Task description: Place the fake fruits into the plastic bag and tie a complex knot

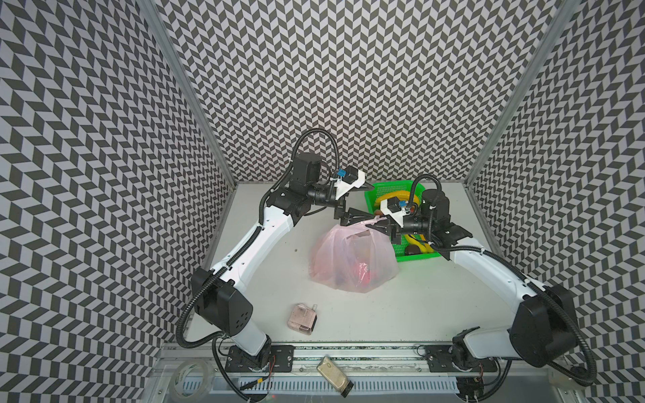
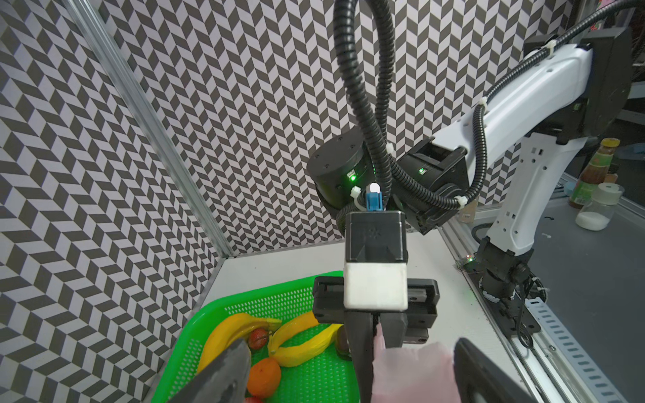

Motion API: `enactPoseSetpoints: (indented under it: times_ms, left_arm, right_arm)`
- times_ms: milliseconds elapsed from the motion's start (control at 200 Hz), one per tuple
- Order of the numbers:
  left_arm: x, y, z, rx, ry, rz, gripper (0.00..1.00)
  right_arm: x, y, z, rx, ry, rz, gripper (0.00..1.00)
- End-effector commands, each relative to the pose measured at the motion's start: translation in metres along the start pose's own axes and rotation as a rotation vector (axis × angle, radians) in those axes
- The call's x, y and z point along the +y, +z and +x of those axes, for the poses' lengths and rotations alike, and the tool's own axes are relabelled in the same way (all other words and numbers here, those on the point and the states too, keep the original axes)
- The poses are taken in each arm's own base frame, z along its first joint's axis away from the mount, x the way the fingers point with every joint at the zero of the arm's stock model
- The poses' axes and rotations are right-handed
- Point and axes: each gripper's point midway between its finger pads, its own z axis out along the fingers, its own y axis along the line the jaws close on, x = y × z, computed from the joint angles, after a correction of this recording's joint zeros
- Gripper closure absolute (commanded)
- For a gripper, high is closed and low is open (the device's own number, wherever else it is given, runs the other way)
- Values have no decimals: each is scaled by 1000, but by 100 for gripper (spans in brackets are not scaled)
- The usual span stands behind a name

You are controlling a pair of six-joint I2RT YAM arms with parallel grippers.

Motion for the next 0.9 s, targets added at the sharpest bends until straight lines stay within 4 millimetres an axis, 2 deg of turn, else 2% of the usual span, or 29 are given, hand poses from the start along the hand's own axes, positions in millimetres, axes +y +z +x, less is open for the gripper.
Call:
enactPoseSetpoints:
  times_ms: [0,381,541,801,891]
  left_arm:
    - [-3,6,20,92,-17,-26,9]
    - [-6,2,44,158,-54,-91,11]
    - [-7,3,53,179,-79,-97,15]
    - [-8,5,55,174,-86,-85,38]
    - [-9,5,55,174,-84,-75,52]
  right_arm:
    - [3,-5,-18,-33,-86,24,100]
    - [8,-11,-31,-67,-119,33,100]
    - [5,-12,-32,-64,-130,61,100]
    - [3,-11,-26,-43,-123,74,100]
    - [1,-11,-24,-33,-124,85,100]
